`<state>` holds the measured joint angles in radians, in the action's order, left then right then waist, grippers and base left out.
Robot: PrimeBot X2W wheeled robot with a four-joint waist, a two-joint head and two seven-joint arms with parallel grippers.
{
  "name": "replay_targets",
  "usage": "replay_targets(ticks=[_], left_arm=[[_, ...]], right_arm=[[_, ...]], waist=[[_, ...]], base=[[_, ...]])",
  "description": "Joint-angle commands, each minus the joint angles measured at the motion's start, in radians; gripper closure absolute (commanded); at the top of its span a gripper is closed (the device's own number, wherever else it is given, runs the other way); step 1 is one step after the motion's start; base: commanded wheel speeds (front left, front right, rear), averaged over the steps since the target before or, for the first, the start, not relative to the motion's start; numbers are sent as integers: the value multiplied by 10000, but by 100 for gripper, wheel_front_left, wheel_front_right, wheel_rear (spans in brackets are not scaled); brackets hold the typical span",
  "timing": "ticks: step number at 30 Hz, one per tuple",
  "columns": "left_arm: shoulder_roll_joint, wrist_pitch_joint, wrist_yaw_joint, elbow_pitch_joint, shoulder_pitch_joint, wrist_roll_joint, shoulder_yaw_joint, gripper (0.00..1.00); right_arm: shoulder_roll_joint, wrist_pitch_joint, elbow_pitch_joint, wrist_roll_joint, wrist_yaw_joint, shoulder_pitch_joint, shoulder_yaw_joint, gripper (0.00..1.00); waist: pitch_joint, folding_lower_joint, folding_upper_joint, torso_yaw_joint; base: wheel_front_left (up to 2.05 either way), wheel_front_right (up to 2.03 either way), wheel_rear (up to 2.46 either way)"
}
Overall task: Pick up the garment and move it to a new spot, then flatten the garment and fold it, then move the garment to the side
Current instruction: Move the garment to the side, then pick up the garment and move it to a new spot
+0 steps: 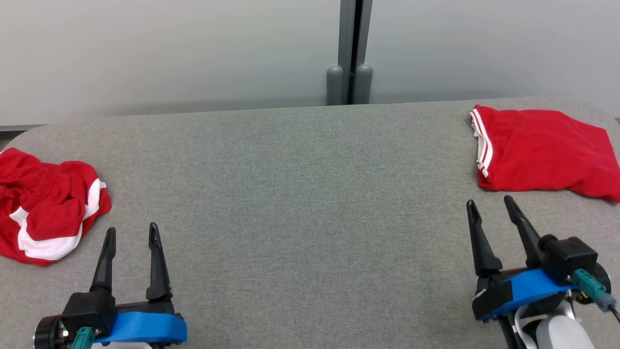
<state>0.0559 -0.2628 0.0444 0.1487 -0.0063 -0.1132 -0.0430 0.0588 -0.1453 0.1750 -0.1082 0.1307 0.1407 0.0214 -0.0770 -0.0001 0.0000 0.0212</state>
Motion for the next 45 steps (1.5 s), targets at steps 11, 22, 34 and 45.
replay_targets(ticks=[11,22,34,45], left_arm=[[12,-27,87,243,-99,-35,91,0],[65,-27,95,387,-164,-49,71,0],[246,-27,36,415,-361,-89,6,0],[388,-26,-67,432,-372,-163,-105,0]], right_arm=[[-86,158,-282,-265,2,-611,-58,0],[-88,166,-191,-268,2,-637,-67,0],[-84,177,-58,-269,2,-501,-320,0],[-82,167,215,-297,2,-218,-600,0]], waist=[[15,1,0,-108],[61,1,0,-239],[-14,1,0,-1134],[-118,1,0,-2436]], base=[[0,0,0],[0,0,0],[0,0,0],[0,0,0]])
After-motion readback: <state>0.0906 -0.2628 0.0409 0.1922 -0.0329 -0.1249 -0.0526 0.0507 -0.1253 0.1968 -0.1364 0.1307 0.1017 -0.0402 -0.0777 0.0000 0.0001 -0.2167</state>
